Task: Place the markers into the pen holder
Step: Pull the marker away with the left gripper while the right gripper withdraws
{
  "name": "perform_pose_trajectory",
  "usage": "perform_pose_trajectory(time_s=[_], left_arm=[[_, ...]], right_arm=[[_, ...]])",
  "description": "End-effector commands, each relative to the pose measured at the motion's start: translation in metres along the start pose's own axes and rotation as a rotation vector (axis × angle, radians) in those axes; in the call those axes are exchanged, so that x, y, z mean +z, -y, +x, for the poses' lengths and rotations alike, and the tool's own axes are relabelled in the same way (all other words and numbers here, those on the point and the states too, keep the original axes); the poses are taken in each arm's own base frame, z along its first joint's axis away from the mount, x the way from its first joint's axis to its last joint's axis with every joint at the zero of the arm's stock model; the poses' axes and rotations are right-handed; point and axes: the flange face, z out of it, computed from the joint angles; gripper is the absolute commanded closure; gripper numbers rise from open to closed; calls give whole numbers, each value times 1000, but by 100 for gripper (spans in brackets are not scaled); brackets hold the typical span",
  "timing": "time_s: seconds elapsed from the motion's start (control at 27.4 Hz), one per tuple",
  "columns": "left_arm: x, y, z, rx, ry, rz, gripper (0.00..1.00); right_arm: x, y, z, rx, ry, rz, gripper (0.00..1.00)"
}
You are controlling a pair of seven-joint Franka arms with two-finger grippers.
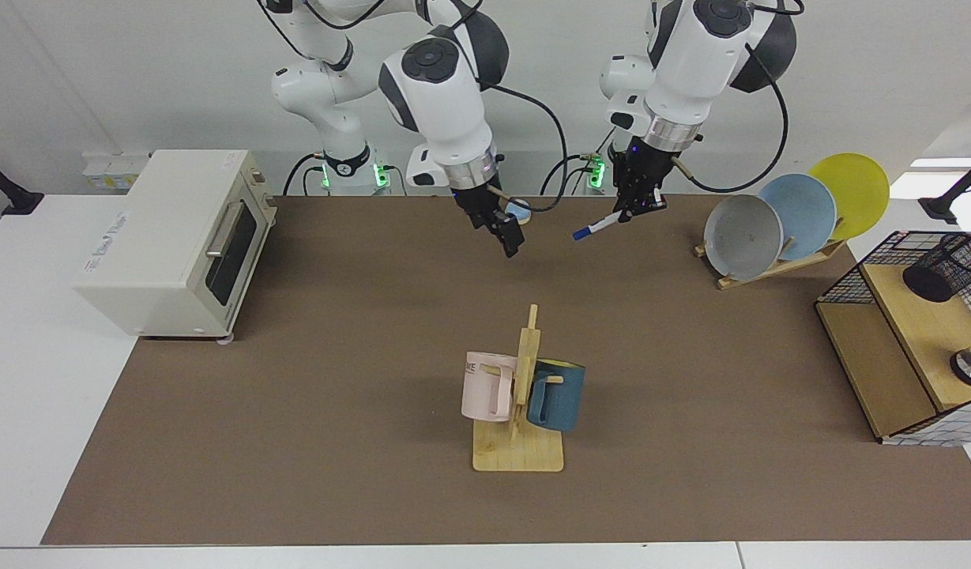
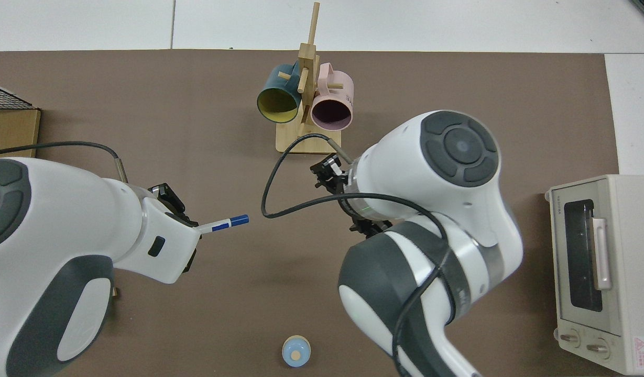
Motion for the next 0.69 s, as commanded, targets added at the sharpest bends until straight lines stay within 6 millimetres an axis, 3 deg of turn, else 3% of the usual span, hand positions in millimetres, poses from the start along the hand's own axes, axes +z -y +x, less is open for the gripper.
perform_pose_trajectory(time_s=[0.0, 0.26, 0.36, 0.66], left_arm=[[0, -2, -9, -3, 93, 54, 100], [-9, 17, -35, 19, 238, 164, 100], [-12, 31, -56, 16, 294, 198, 100], [-30, 58, -85, 92, 462, 306, 100]], right_arm=[[-14, -37, 32, -176, -15, -44, 0], [-41, -76, 73, -364, -46, -73, 0], [-51, -84, 78, -460, -71, -103, 0], [-78, -101, 96, -639, -133, -126, 0]])
